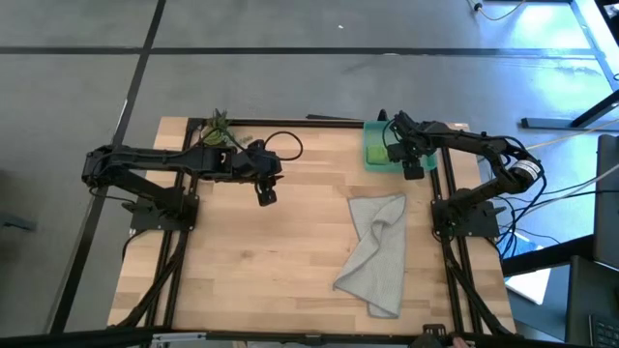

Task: Roll microfiber towels into tight, uniform cylinder then place into a basket
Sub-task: Put the green microfiber cloth into the blue bin

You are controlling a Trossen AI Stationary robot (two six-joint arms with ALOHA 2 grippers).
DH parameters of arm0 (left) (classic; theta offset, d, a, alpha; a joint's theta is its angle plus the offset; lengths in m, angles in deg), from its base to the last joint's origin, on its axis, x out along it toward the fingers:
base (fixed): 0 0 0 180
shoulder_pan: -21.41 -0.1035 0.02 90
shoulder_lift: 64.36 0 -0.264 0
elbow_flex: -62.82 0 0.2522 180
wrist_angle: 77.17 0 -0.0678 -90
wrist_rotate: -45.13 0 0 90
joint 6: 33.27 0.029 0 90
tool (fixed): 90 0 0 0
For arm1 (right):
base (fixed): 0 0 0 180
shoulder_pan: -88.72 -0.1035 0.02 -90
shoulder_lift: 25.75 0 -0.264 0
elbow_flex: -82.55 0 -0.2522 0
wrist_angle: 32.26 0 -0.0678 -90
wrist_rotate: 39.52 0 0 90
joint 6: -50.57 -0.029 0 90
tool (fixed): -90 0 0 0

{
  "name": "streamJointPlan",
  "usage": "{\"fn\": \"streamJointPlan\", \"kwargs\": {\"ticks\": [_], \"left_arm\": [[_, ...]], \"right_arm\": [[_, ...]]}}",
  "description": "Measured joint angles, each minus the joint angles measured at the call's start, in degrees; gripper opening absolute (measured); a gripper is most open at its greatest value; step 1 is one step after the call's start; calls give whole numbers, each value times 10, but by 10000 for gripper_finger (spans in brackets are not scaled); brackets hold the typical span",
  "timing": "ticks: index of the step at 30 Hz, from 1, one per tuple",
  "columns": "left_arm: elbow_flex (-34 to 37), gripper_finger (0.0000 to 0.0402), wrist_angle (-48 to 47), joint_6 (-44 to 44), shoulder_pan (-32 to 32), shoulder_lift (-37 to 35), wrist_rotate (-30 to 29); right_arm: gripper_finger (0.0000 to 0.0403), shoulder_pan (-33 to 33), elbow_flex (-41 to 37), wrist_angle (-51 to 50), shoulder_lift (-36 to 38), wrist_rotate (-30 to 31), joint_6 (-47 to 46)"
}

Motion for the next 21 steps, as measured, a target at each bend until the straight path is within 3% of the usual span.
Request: {"fn": "streamJointPlan", "kwargs": {"ticks": [13, 21], "left_arm": [[0, 86, 0, 0, 0, 0, 0], [0, 86, 0, -2, 0, 0, 0]], "right_arm": [[218, 0, 1, -5, 0, 35, 6], [218, 1, 43, -85, 0, 32, 29]]}}
